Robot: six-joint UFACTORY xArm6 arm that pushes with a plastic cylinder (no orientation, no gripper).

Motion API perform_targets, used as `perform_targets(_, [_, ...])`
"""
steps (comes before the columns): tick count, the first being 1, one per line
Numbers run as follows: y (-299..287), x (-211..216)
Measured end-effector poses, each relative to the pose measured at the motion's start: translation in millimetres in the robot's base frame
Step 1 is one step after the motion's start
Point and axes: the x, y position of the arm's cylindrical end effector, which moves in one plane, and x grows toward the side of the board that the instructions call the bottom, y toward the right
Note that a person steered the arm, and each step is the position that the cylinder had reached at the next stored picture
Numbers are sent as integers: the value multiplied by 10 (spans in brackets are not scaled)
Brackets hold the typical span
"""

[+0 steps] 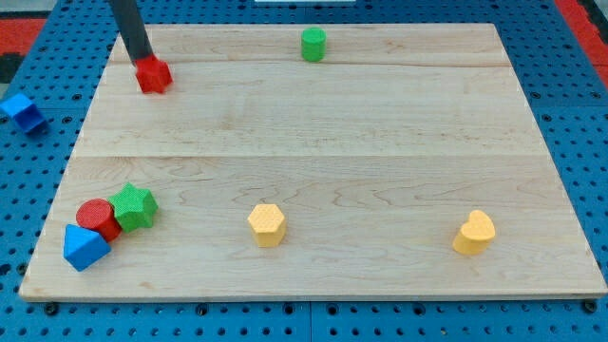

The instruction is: Place the red star at the center left of the board

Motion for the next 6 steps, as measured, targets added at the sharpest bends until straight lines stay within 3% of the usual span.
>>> perform_targets(1, [66, -340])
perform_targets(2, [372, -396])
perform_targets(4, [407, 1026])
perform_targets(5, [390, 1307])
perform_targets(6, [439, 822])
